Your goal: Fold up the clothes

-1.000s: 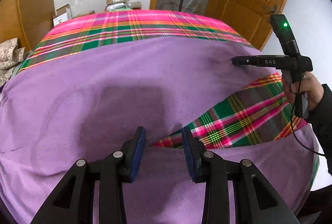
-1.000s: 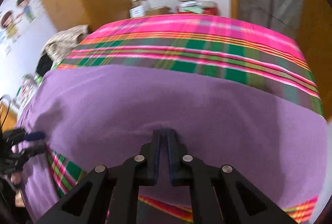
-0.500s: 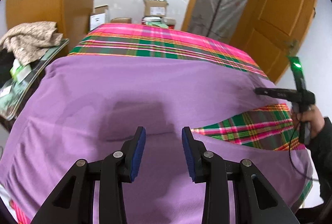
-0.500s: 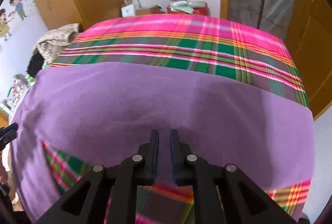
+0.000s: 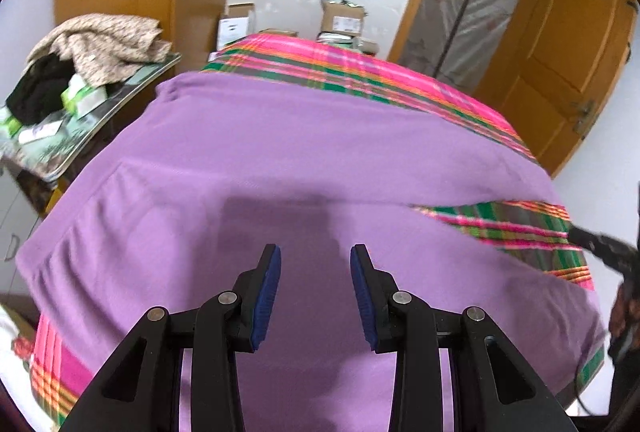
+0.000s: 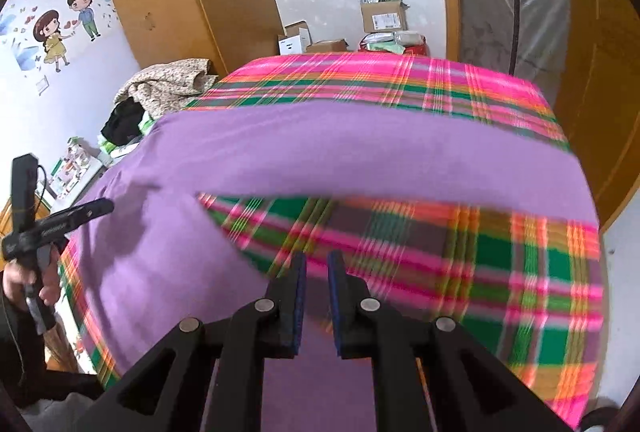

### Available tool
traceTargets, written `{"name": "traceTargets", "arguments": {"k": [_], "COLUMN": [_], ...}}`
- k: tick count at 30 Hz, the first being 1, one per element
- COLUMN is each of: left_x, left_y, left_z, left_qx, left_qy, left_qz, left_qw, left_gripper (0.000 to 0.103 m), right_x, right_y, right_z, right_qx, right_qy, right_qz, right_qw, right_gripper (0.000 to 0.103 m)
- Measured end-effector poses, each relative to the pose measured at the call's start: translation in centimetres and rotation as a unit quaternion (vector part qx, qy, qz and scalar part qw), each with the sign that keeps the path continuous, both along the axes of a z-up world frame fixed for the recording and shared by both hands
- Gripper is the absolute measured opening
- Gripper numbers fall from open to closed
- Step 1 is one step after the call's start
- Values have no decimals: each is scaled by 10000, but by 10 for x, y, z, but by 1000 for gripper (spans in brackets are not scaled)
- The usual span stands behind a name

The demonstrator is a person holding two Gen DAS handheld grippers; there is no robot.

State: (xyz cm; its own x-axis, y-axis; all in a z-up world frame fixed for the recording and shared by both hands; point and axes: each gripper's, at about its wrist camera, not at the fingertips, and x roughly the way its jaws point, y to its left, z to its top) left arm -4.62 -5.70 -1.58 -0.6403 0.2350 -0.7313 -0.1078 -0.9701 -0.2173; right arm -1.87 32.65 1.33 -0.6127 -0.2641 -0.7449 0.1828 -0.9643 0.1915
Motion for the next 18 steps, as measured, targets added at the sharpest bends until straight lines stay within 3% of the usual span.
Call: {"name": "traceTargets", "arguments": {"k": [10,18], "left_x": [14,20], "left_y": [-35,-49], "left_z": [-20,-26], "left_qx": [-13,-50], "left_qy": [-211,-281], "left_qz": [478,680], "left_qw": [9986,9973], "left_gripper": [37,37], "right_x": [25,30], "right_y": [-21,-19], "right_z": [-47,-48], "right_qx": [-146,-100], "right_qy": [-398,-312], "right_qz": [-62,-194], "right_qw": [9991,9993], "right_gripper": [11,10]}}
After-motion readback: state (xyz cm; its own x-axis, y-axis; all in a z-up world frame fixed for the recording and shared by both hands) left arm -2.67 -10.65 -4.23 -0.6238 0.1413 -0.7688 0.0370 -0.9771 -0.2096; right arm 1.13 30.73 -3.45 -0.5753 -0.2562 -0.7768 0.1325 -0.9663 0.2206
